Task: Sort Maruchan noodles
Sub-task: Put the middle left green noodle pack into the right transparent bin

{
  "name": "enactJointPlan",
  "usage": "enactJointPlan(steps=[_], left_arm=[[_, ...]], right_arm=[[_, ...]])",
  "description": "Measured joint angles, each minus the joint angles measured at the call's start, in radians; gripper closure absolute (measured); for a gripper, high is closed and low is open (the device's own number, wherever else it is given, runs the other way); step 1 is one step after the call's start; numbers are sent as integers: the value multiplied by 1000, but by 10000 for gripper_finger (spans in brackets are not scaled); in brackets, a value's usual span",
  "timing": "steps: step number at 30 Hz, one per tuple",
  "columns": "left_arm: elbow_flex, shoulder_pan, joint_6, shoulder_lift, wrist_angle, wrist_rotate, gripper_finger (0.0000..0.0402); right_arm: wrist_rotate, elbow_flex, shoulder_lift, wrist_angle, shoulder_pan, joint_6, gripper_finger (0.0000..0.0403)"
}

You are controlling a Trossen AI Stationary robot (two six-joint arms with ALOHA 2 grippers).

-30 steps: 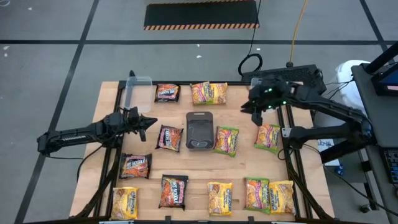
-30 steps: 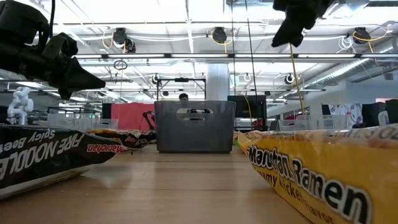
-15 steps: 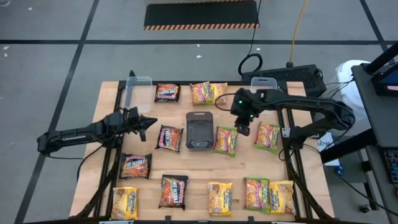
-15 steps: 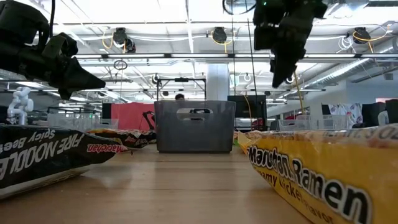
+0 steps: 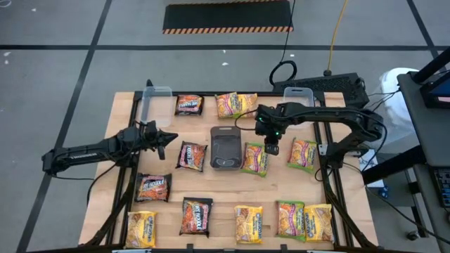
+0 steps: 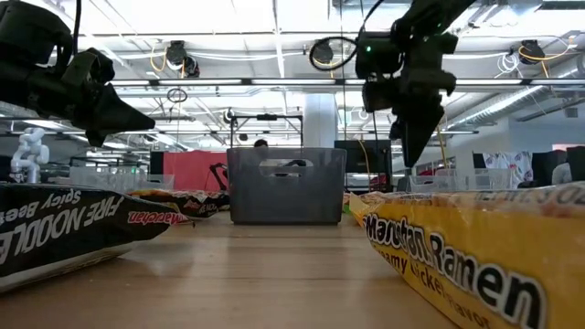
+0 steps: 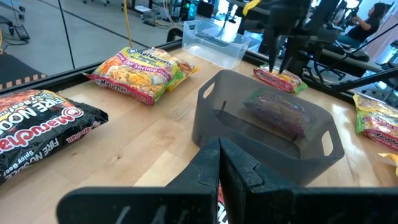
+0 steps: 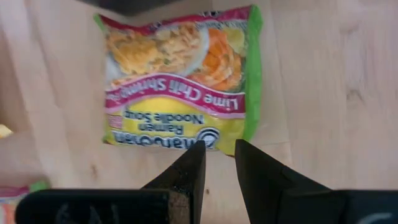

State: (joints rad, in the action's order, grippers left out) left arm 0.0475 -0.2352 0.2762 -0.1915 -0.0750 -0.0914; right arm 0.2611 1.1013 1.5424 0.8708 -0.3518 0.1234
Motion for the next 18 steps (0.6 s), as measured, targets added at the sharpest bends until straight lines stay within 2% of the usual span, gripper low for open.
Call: enactJointPlan(steps=[15, 18], left_arm=[[0, 0, 2, 0, -1, 1, 396], [0, 0, 2, 0, -1, 1, 396]], right_arm=[[8, -2, 146, -5, -74, 103, 321], [58, -2, 145, -7, -83, 130, 321]])
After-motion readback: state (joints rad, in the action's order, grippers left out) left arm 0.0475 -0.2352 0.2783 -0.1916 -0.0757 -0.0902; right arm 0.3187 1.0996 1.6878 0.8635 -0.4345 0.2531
